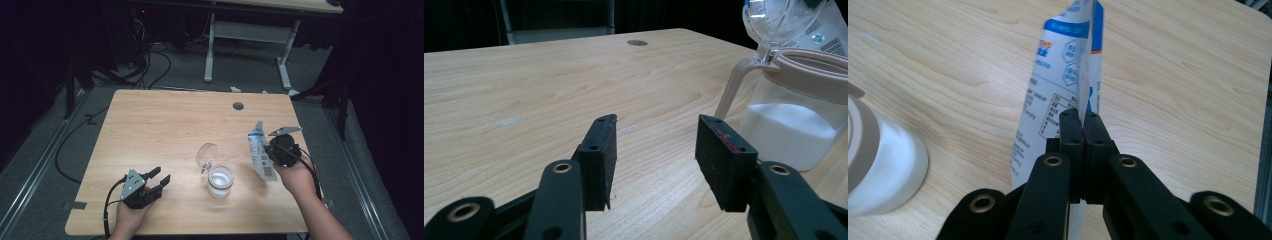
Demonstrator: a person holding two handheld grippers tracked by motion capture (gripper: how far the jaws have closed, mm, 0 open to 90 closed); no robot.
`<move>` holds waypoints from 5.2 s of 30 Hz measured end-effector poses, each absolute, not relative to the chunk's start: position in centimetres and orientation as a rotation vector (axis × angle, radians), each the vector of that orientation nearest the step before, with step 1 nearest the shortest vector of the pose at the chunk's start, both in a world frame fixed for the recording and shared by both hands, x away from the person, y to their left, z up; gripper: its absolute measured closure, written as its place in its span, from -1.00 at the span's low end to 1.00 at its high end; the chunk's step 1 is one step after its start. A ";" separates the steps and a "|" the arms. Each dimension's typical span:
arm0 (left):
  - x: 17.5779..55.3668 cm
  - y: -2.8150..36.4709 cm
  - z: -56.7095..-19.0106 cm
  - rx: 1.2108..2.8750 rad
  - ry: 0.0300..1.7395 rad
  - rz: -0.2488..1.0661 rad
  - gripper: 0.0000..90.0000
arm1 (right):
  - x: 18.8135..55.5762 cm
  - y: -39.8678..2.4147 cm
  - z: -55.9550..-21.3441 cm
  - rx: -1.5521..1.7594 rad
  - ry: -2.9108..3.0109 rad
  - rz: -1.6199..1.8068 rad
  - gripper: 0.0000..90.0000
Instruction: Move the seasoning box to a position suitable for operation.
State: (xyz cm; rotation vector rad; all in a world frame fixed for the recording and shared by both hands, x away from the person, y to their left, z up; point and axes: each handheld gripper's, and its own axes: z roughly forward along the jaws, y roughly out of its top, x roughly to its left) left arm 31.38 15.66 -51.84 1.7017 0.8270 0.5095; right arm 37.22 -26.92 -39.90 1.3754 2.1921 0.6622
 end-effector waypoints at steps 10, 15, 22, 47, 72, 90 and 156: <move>31.4 15.8 -51.8 1.700 0.835 0.501 0.16 | 36.1 -27.4 -40.7 1.353 2.130 0.756 0.99; 31.5 16.1 -51.8 1.697 0.851 0.493 0.18 | 35.4 -28.0 -41.0 1.345 2.077 0.830 0.99; 31.5 16.2 -51.9 1.728 0.861 0.509 0.20 | 34.3 -29.2 -41.9 1.339 1.982 0.916 0.99; 30.9 16.3 -51.8 1.805 0.944 0.567 0.25 | 32.2 -31.9 -47.1 1.267 1.701 1.279 1.00; 30.0 15.9 -52.1 1.810 0.877 0.561 0.18 | 31.8 -33.8 -49.3 1.253 1.640 1.320 0.99; 29.9 15.9 -52.1 1.805 0.876 0.552 0.15 | 31.5 -33.0 -49.3 1.231 1.667 1.293 0.90; 32.0 13.5 -52.3 1.840 0.895 0.566 0.12 | 27.1 -32.2 -49.2 1.261 1.710 1.166 0.23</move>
